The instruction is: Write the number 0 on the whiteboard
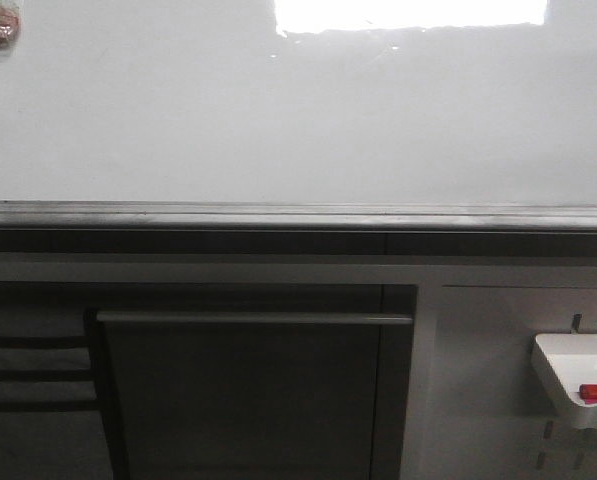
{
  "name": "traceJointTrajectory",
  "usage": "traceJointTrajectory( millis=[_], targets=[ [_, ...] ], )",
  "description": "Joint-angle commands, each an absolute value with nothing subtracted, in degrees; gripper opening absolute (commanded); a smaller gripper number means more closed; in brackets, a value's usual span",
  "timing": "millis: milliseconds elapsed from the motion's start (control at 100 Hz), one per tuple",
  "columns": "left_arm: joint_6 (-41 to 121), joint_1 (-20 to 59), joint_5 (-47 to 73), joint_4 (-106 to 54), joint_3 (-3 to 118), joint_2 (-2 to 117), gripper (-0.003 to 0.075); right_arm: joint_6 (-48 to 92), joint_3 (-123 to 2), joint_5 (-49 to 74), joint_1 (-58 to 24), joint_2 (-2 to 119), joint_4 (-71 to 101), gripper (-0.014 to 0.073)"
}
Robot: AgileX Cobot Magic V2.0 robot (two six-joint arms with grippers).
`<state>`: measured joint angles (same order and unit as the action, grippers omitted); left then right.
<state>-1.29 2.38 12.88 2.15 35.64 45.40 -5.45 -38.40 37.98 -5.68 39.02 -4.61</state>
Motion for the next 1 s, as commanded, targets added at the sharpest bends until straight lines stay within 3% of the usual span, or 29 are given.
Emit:
traceJointTrajectory(
  millis=[0,250,490,990],
  targets=[
    [-1.1,4.0,8.3,1.6,41.0,50.6,0.0347,-2.9,-41.3,33.5,-7.9,40.0,-2.7,0.0309],
    [-0.4,8.0,9.7,3.3,52.4,66.4,0.0347,-2.9,-45.8,35.5,-18.3,42.9,0.0,0.0309],
    [-0.4,8.0,19.2,4.8,63.8,77.6,0.0347,-2.9,-50.1,35.8,-28.1,46.5,0.6,0.0309],
    [-0.4,8.0,23.4,5.2,72.2,86.7,0.0347,-2.9,-50.3,35.8,-29.1,46.9,0.6,0.0309]
  ],
)
